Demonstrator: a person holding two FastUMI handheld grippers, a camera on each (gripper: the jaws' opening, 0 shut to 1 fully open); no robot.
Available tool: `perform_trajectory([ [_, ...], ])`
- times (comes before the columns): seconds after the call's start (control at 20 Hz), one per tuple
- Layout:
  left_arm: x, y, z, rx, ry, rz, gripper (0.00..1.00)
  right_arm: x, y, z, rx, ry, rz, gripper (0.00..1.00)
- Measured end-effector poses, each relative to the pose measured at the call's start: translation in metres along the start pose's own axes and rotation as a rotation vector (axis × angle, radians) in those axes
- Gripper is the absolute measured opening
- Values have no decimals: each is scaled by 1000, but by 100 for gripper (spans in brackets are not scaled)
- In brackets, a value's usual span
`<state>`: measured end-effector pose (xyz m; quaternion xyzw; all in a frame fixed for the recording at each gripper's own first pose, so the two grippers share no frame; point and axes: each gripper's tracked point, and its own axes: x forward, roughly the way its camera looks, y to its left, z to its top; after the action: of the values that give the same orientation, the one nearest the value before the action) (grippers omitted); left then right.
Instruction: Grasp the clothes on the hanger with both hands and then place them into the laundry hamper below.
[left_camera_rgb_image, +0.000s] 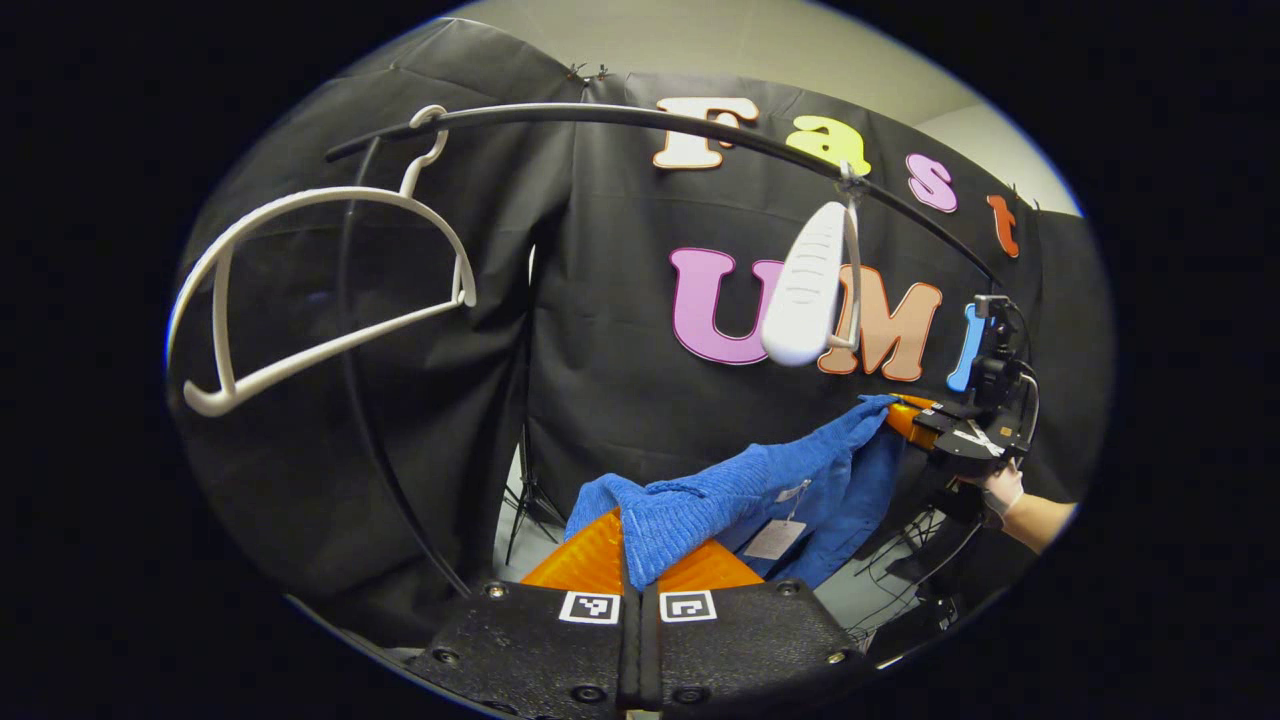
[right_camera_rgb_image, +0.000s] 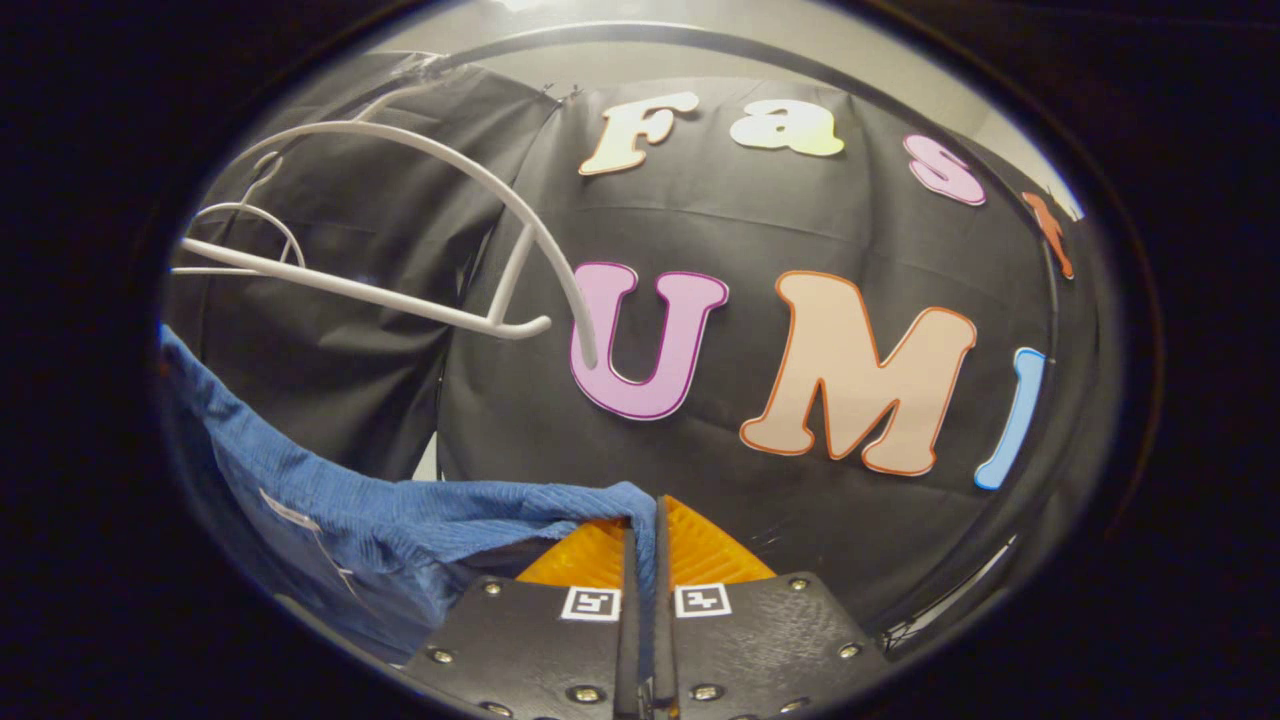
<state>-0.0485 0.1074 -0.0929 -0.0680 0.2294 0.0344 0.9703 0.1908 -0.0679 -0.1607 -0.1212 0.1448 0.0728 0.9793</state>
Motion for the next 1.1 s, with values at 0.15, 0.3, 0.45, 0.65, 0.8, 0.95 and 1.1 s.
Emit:
perform_trajectory([
  [0.15,-1,-21,-4,15,-8,-34,1,-16,1,6,-1,-7,5,6],
  [0.3,-5,-49,-8,79,-17,-81,1,-41,6,14,-2,-18,19,6],
  [0.45,-1,-87,-12,94,-22,-172,0,-55,14,21,4,-27,36,6],
  [0.65,11,-140,-20,106,-10,-289,1,-72,21,23,24,-22,59,6],
  [0.8,22,-174,-18,98,-27,-373,1,-81,25,20,32,-9,74,6],
  [0.95,35,-203,-13,63,-50,-451,1,-89,26,10,59,12,82,6],
  [1.1,50,-226,-17,13,-55,-506,0,-95,22,-8,84,46,69,6],
])
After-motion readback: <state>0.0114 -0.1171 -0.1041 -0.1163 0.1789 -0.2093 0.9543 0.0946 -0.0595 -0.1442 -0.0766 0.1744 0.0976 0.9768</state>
